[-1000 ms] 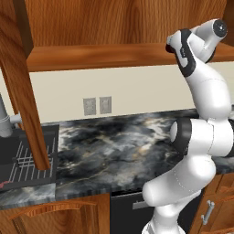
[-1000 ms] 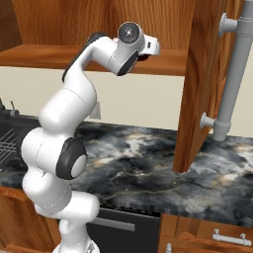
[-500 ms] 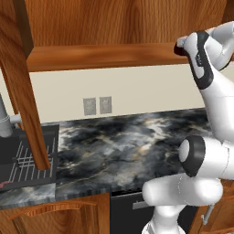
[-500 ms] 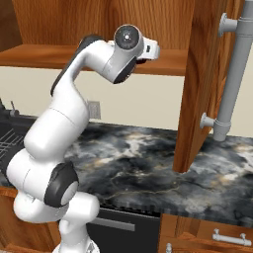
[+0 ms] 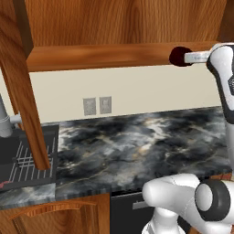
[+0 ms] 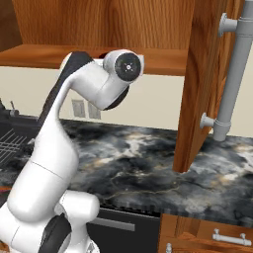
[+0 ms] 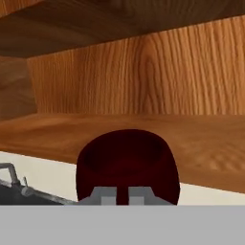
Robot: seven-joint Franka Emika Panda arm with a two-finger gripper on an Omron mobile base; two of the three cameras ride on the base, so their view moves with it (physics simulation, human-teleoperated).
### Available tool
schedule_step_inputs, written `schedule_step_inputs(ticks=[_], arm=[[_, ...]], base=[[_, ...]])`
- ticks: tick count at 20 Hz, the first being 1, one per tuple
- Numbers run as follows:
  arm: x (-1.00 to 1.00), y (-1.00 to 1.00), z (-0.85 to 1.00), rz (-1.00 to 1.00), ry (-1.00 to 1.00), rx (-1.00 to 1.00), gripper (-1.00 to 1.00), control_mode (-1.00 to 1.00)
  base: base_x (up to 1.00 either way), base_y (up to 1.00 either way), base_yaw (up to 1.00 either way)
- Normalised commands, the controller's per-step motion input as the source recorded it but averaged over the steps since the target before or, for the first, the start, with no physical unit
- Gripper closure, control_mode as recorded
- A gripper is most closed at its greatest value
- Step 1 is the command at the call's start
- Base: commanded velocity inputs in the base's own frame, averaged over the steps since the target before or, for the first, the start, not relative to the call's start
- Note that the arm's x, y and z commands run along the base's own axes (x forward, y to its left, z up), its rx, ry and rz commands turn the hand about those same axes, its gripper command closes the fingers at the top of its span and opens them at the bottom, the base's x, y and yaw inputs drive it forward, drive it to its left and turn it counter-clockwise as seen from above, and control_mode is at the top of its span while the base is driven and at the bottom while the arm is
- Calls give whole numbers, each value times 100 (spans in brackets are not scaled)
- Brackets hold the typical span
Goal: Open the cabinet directly in front. Then move the liquor and the mug to the dining counter with the candle on it.
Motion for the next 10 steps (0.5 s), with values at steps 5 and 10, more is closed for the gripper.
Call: schedule_step_inputs(ticks=[5, 10], arm=[[-100, 49, 0, 40, -11, 1, 100, -100], [-83, 67, -8, 20, -23, 0, 100, -100]], base=[[0, 0, 0], [0, 0, 0]])
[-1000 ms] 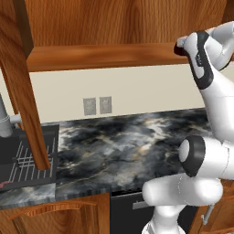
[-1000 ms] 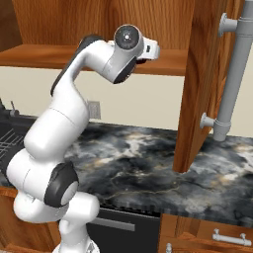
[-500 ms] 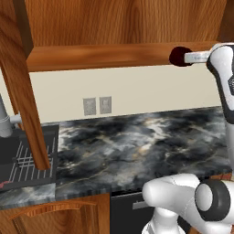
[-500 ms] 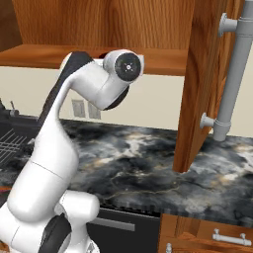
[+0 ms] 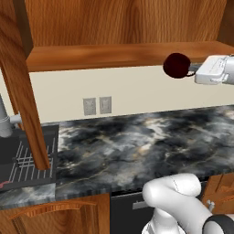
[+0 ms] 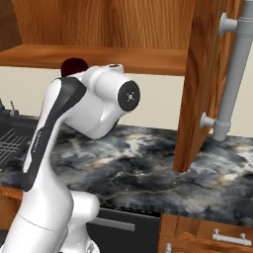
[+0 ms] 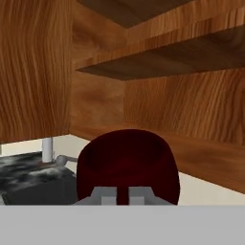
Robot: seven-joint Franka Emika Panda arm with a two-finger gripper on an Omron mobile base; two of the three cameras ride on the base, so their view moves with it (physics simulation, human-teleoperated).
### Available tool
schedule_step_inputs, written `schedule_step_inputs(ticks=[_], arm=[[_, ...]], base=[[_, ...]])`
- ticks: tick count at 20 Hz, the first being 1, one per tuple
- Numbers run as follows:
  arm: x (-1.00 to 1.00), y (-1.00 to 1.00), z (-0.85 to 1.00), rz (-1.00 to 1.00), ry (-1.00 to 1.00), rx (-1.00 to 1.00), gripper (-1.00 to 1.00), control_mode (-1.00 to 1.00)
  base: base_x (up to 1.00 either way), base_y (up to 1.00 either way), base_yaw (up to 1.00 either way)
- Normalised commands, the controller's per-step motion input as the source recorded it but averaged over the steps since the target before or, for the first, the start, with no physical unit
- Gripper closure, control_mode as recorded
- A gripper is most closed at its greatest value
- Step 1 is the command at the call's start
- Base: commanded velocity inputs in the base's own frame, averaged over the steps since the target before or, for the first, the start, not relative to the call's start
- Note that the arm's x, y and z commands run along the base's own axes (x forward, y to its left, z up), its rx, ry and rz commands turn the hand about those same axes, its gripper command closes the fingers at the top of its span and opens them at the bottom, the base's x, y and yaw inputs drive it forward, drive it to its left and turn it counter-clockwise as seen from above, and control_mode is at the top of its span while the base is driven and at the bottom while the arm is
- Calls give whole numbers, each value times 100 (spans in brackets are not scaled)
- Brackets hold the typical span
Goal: Open the cabinet directly in front. Then move the liquor and the mug to the dining counter with the candle on it.
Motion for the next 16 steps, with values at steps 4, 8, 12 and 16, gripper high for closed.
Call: schedule_step_inputs(ticks=[4, 8, 12, 16], arm=[[0, 0, 0, 0, -1, 0, 100, -100], [-41, 13, -9, 7, 3, 0, 100, 100], [0, 0, 0, 0, 0, 0, 100, 100], [0, 0, 0, 0, 0, 0, 100, 100]], base=[[0, 0, 0], [-24, 14, 7], [-92, 83, 47], [-31, 52, 85]])
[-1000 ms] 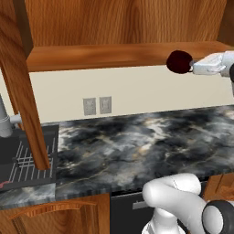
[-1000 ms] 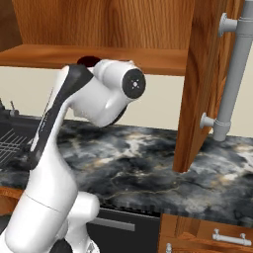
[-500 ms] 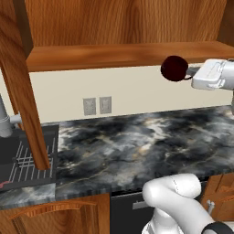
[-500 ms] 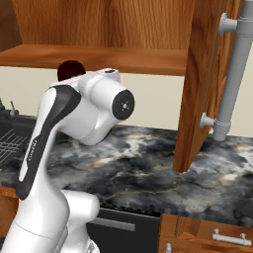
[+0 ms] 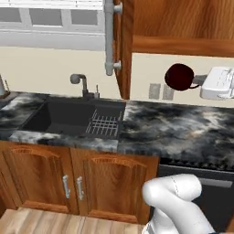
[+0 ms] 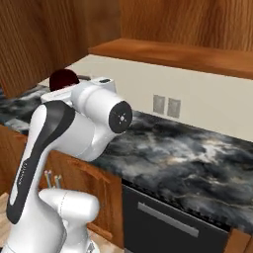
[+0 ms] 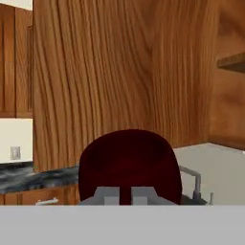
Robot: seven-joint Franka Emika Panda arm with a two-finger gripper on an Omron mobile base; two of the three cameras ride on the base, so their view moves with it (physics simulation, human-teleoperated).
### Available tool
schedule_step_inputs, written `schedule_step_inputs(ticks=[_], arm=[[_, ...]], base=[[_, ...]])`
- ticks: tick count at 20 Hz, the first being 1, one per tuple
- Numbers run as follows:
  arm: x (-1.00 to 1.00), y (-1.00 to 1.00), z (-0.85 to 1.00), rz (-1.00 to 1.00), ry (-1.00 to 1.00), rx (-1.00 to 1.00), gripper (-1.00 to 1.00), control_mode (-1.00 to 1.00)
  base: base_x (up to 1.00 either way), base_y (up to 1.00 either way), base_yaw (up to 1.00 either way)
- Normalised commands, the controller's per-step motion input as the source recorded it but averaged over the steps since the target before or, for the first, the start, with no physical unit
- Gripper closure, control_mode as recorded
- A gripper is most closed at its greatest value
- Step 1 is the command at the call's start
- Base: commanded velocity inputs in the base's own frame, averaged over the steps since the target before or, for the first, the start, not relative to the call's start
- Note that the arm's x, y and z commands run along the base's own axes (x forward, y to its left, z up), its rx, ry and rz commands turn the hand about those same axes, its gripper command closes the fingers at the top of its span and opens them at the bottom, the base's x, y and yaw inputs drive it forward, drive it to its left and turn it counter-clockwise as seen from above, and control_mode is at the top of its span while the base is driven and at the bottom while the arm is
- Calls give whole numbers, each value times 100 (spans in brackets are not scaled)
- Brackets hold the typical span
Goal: Open the cabinet directly in front. Then move the liquor and the mug to the dining counter with the candle on it.
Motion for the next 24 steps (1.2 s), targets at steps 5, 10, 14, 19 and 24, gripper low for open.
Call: schedule_step_inputs(ticks=[5, 10, 14, 19, 24], arm=[[0, 0, 0, 0, 0, 0, 100, 100], [0, 0, 0, 0, 0, 0, 100, 100], [0, 0, 0, 0, 0, 0, 100, 100], [0, 0, 0, 0, 0, 0, 100, 100], [0, 0, 0, 0, 0, 0, 100, 100]], base=[[-3, 7, 100], [0, 0, 100], [0, 0, 100], [0, 0, 100], [0, 0, 100]])
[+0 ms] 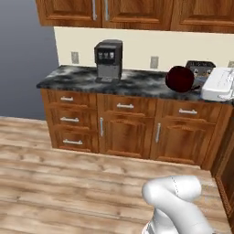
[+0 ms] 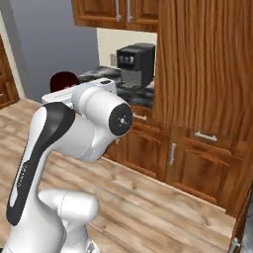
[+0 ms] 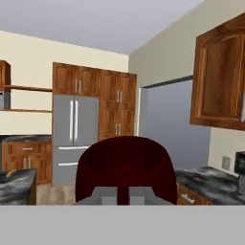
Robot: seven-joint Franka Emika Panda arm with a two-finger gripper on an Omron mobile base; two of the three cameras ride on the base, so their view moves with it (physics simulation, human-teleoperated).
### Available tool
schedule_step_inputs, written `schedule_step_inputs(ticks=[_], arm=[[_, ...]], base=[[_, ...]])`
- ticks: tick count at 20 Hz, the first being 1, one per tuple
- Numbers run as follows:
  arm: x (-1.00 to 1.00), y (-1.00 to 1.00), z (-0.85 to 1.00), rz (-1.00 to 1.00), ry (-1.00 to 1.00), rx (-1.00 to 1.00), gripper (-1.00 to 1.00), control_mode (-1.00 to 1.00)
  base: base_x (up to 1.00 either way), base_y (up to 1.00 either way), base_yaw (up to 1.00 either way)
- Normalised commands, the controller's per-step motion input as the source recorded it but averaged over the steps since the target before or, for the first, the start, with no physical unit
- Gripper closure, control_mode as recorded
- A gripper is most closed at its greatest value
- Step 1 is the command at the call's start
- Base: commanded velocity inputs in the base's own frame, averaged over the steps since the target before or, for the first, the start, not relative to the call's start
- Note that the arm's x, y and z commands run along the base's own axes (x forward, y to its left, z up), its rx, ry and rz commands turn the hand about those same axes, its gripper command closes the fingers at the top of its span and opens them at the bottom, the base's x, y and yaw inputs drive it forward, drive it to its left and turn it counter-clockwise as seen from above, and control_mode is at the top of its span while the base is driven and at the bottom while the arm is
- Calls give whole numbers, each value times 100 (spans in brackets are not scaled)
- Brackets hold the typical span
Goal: Open the cabinet directly in front. Then move the liquor and the mug to the dining counter with the candle on it.
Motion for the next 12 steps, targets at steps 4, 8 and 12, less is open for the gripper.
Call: schedule_step_inputs(ticks=[4, 8, 12], arm=[[0, 0, 0, 0, 0, 0, 100, 100], [0, 0, 0, 0, 0, 0, 100, 100], [0, 0, 0, 0, 0, 0, 100, 100]], base=[[0, 0, 100], [0, 0, 100], [0, 0, 100]])
